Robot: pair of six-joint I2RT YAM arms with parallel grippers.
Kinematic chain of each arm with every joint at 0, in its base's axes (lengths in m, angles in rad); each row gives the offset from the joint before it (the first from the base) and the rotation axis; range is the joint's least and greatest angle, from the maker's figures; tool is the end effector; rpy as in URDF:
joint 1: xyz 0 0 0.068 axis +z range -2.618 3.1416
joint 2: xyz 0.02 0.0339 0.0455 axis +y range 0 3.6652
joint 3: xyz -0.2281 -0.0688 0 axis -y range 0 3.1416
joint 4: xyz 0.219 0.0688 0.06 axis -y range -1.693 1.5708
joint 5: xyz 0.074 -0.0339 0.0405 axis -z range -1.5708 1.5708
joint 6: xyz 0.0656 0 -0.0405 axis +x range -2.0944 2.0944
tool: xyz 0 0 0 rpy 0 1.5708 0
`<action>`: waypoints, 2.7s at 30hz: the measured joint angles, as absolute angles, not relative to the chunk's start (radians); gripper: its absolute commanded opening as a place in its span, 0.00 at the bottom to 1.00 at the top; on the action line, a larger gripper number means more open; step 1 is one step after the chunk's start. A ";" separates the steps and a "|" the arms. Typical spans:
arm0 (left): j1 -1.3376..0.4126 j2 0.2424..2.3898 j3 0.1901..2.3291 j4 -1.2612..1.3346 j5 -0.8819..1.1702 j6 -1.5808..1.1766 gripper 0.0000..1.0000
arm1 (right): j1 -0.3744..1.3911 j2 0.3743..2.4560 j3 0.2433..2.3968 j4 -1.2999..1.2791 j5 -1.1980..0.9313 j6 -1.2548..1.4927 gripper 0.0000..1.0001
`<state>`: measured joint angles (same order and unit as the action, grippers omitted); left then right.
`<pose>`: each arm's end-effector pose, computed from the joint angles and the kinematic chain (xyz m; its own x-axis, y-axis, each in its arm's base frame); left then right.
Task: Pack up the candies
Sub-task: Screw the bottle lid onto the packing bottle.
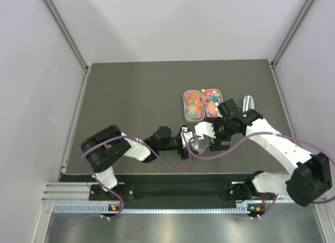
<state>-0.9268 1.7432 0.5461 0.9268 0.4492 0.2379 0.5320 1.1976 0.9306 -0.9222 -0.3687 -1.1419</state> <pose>0.1713 -0.2756 0.1207 0.0732 0.2561 -0.9639 0.9820 0.1500 0.1144 0.1726 0.1291 0.2005 0.2029 -0.8649 -0.4591 -0.9722 -0.1221 -0.1996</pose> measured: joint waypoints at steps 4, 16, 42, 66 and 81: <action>-0.927 1.743 0.546 0.926 0.450 0.238 0.00 | 0.480 1.296 0.984 -0.928 -0.391 -1.261 0.99; -0.928 1.740 0.546 0.923 0.447 0.239 0.00 | 0.453 1.464 1.174 -1.012 -0.540 -1.552 1.00; -0.930 1.738 0.542 0.924 0.439 0.239 0.00 | 0.510 1.547 1.212 -1.168 -0.635 -1.715 1.00; -0.930 1.739 0.542 0.925 0.439 0.238 0.00 | 0.517 1.591 1.212 -1.166 -0.635 -1.690 0.74; -0.928 1.744 0.545 0.929 0.448 0.242 0.00 | 0.546 1.528 1.158 -1.086 -0.588 -1.553 0.51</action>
